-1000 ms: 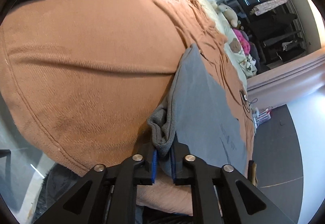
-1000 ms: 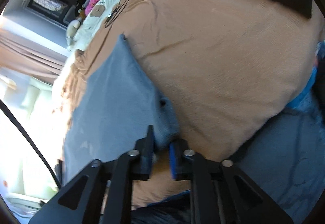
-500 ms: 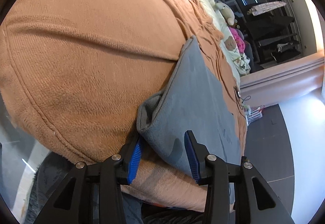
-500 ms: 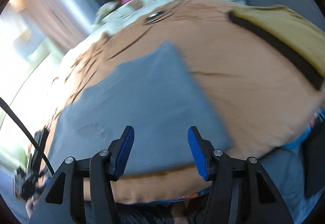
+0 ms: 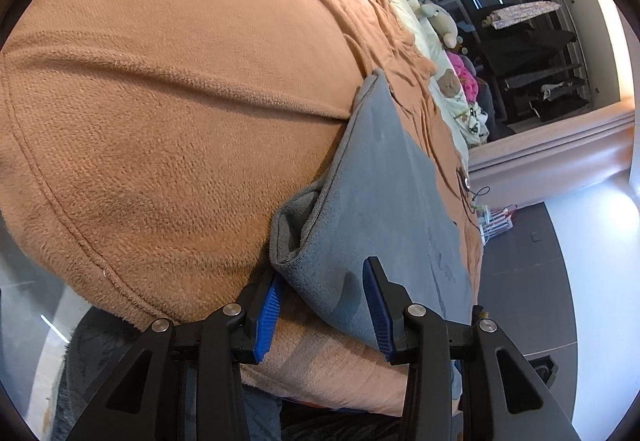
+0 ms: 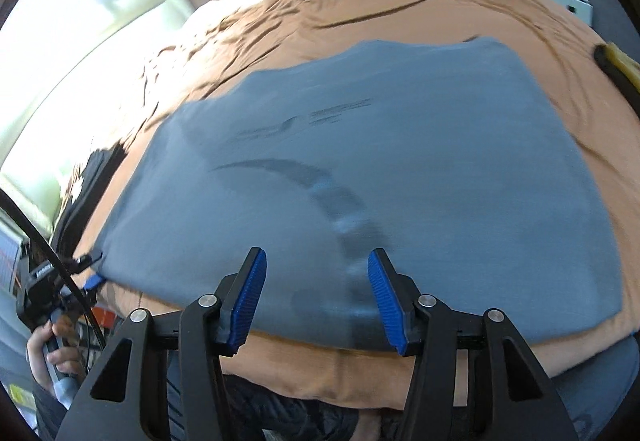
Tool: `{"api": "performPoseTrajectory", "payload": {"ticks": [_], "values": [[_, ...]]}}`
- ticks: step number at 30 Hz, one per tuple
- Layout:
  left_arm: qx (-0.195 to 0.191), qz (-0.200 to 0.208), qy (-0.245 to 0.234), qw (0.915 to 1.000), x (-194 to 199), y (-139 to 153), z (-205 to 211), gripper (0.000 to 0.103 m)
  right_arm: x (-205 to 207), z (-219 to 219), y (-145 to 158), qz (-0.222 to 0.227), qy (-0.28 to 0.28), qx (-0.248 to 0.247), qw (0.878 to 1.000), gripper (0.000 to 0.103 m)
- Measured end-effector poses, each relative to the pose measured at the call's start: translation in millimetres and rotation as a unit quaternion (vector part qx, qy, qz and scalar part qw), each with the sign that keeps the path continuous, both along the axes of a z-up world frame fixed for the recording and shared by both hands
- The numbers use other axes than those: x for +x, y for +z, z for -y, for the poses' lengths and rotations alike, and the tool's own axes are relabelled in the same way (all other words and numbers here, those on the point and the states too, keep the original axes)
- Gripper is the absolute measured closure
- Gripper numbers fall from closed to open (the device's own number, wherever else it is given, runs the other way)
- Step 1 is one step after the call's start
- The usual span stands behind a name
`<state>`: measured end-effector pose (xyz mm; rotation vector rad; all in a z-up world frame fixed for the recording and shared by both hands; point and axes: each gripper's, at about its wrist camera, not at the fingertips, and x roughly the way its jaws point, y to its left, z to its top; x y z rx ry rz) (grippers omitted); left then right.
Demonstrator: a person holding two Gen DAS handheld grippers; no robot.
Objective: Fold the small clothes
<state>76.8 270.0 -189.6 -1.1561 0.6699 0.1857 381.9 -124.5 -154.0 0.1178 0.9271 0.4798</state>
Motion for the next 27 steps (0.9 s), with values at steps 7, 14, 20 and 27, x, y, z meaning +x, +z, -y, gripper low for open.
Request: {"api": "performPoseTrajectory", "payload": {"ticks": [7, 14, 20, 27], "values": [[-0.015, 0.014, -0.021, 0.9996, 5, -1, -1, 0.061, -5, -40, -15, 0.006, 0.048, -0.030, 0.998, 0.056], [-0.020, 0.012, -0.020, 0.9995, 7, -2, -5, 0.067, -14, -72, -39, -0.003, 0.089, -0.076, 0.993, 0.065], [-0.046, 0.016, -0.002, 0.9988, 4, -8, -12, 0.080, -22, -75, -38, -0.011, 0.093, -0.092, 0.991, 0.065], [-0.046, 0.018, 0.006, 0.9988, -1, -5, -15, 0.080, -22, -72, -23, -0.031, 0.093, -0.079, 0.992, 0.078]]}}
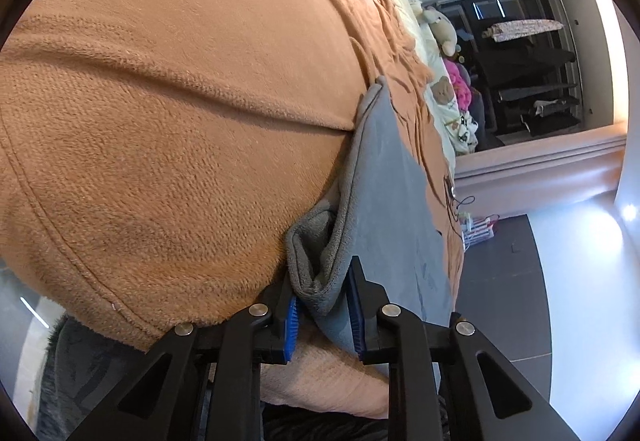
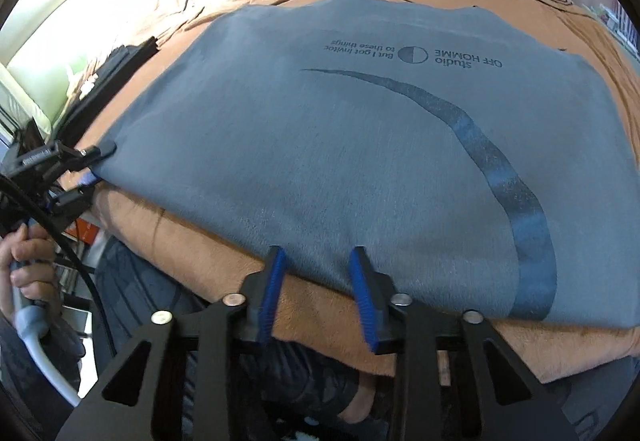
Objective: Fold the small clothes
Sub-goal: 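Grasp the shirt edge with the right gripper while the left gripper holds the corner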
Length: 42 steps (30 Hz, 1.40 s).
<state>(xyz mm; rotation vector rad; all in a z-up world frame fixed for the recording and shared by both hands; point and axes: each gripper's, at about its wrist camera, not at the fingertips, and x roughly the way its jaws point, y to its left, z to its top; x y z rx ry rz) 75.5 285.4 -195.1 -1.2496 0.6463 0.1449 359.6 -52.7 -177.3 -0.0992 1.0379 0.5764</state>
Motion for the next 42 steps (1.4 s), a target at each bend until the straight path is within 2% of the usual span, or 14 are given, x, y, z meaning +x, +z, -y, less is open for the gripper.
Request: {"api": "performPoseTrajectory", "payload": {"ticks": [4, 8, 10, 14, 19, 30, 42], "values": [[-0.002, -0.004, 0.005, 1.0000, 2, 0, 0, 0.080, 12, 6, 9, 0.015, -0.018, -0.002, 1.000, 0.080], [0.002, -0.018, 0.012, 0.9998, 7, 0, 0, 0.080, 34, -5, -2, 0.003, -0.025, -0.012, 1.000, 0.080], [0.003, -0.026, 0.017, 0.9995, 6, 0, 0, 0.080, 47, -7, -8, -0.004, -0.036, -0.012, 0.999, 0.083], [0.000, -0.036, 0.028, 0.9990, 6, 1, 2, 0.081, 71, -19, -6, 0.002, -0.051, -0.011, 0.999, 0.083], [-0.019, -0.044, 0.051, 0.9975, 3, -1, 1, 0.082, 96, -34, -8, 0.014, -0.058, -0.029, 0.998, 0.091], [-0.039, -0.067, 0.091, 0.9929, 5, -1, 2, 0.082, 147, -47, -10, 0.016, -0.073, -0.037, 0.997, 0.093], [-0.065, -0.065, 0.112, 0.9895, -5, -8, 0, 0.082, 217, -47, -12, -0.001, -0.108, -0.004, 0.994, 0.093]]}}
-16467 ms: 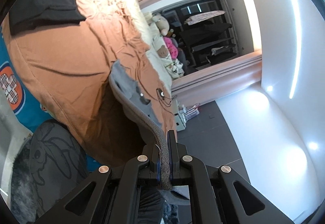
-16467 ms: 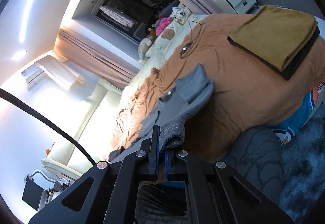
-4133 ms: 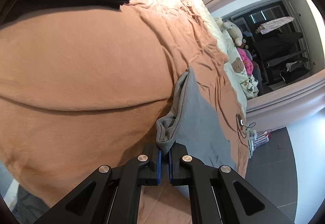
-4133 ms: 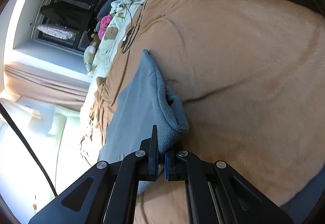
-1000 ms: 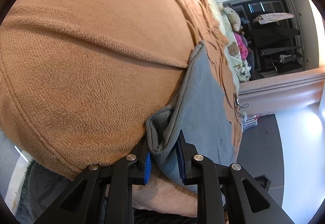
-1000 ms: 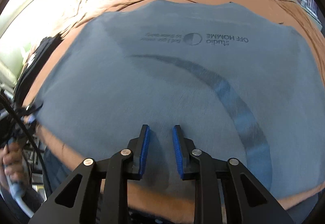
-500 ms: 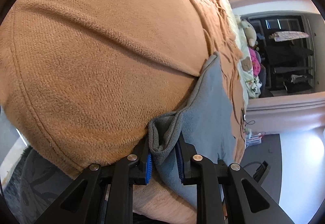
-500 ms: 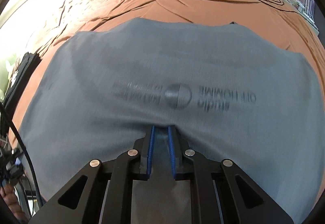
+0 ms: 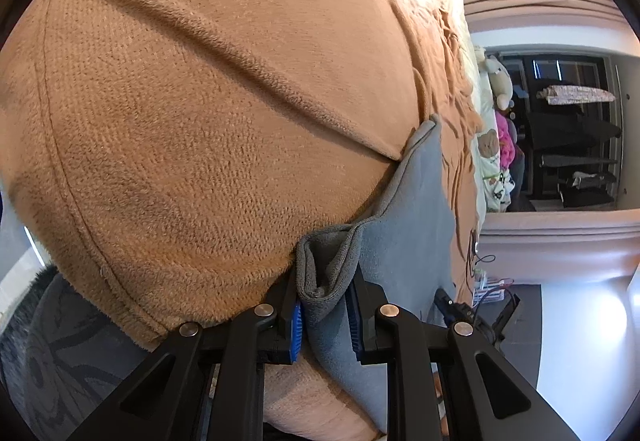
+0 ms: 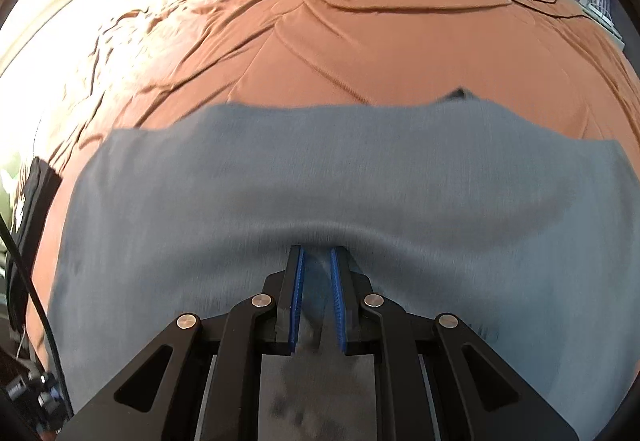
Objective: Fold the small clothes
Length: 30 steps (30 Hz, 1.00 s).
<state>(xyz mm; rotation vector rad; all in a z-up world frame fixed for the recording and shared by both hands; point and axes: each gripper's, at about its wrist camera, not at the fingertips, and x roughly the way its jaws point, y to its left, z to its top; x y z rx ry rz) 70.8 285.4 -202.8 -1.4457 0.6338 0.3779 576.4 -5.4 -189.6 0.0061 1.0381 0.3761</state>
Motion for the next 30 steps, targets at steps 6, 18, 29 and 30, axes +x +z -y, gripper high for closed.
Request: {"api": "performPoseTrajectory", "payload": {"ticks": [6, 18, 29, 30], "values": [[0.003, -0.008, 0.005, 1.0000, 0, 2, 2, 0.082, 31, -5, -5, -0.013, -0.006, 0.005, 1.000, 0.094], [0.011, -0.007, -0.007, 0.9999, 5, 3, 3, 0.082, 81, -19, -8, -0.018, -0.017, -0.009, 1.000, 0.096], [-0.001, 0.013, -0.024, 0.9996, 7, 6, -2, 0.092, 30, -17, 17, 0.001, 0.033, -0.036, 0.999, 0.095], [-0.002, 0.018, -0.026, 0.9995, 7, 8, -3, 0.093, 19, -13, 17, -0.005, 0.040, -0.033, 0.999, 0.095]]}}
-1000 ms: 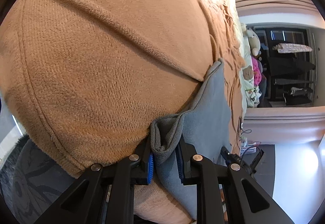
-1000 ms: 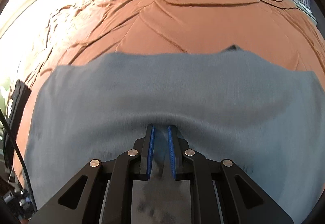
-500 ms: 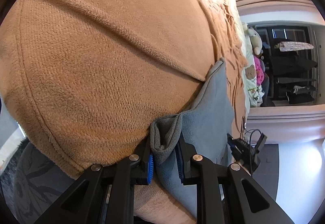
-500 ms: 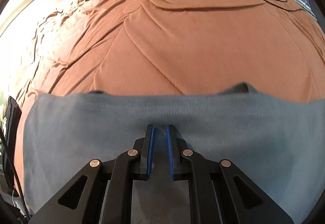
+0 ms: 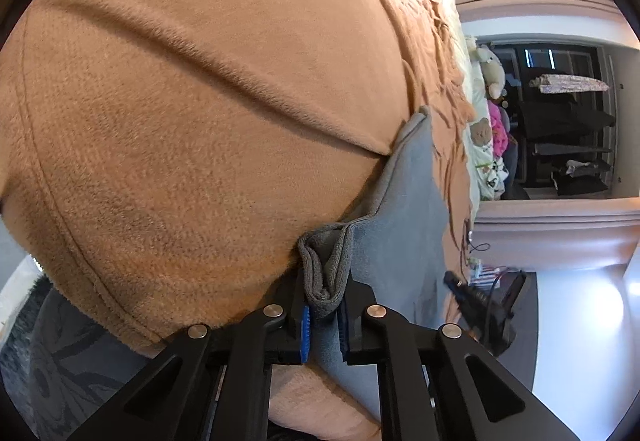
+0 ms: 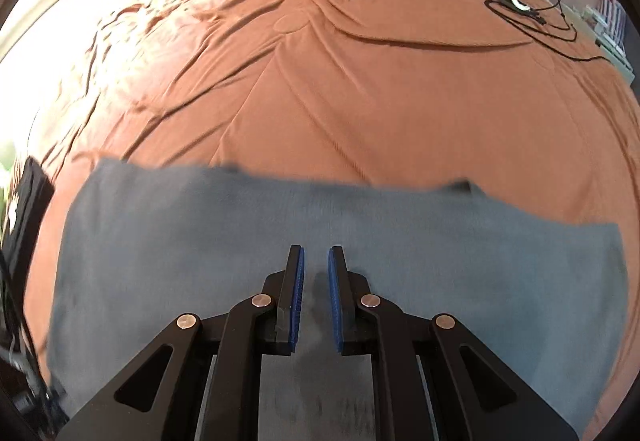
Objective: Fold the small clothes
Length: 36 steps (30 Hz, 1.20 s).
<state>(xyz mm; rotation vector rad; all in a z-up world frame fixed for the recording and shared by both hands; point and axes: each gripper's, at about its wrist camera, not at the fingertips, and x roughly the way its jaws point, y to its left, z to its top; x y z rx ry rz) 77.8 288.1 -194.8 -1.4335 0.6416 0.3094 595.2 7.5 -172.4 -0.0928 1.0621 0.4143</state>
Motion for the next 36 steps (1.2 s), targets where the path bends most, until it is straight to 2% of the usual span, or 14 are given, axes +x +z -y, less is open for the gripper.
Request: {"api": "performPoseTrajectory", "payload": {"ticks": [10, 13, 16, 25, 32, 36], "values": [[0.004, 0.055, -0.024, 0.9982, 4, 23, -1, 0.095, -75, 26, 8, -0.033, 0.026, 0.034, 0.999, 0.095], [0.018, 0.064, -0.036, 0.9972, 9, 32, 0, 0.095, -99, 36, 5, -0.039, 0.026, 0.042, 0.998, 0.095], [0.014, 0.076, -0.045, 0.9960, 13, 36, 0, 0.095, -123, 47, 1, -0.046, 0.024, 0.052, 0.997, 0.095], [0.024, 0.114, -0.080, 0.9900, 35, 70, 9, 0.095, -196, 72, -5, 0.004, 0.000, 0.074, 0.997, 0.096], [0.042, 0.141, -0.111, 0.9828, 56, 101, 25, 0.096, -228, 76, -18, 0.008, 0.011, 0.098, 0.995, 0.096], [0.041, 0.147, -0.115, 0.9816, 65, 108, 27, 0.096, -239, 82, -27, 0.005, 0.016, 0.095, 0.995, 0.096]]}}
